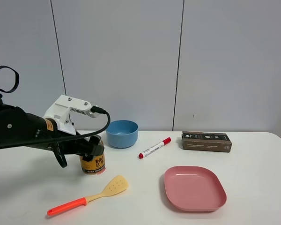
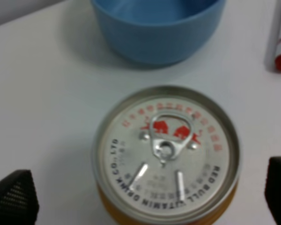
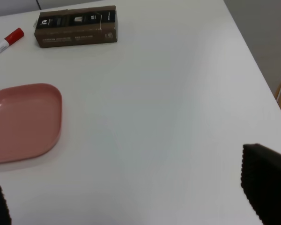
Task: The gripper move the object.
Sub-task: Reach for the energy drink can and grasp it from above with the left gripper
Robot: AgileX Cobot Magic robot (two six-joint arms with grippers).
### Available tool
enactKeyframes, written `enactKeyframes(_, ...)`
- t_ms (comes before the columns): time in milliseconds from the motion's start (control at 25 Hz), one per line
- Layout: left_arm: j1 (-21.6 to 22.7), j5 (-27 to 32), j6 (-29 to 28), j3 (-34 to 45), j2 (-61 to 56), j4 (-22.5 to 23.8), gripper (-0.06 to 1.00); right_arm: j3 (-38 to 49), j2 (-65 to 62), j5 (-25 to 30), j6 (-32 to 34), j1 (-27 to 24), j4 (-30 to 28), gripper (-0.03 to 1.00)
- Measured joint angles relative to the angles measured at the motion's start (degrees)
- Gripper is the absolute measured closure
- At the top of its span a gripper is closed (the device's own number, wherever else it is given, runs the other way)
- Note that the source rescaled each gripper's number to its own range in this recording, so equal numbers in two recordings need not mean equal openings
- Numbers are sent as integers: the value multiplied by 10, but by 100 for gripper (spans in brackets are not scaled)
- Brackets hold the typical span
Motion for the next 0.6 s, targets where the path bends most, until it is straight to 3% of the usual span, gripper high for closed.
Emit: enactKeyframes(600,-5,-9,-2,-50,63,32,-4,0,0,0,0,0,0,-3)
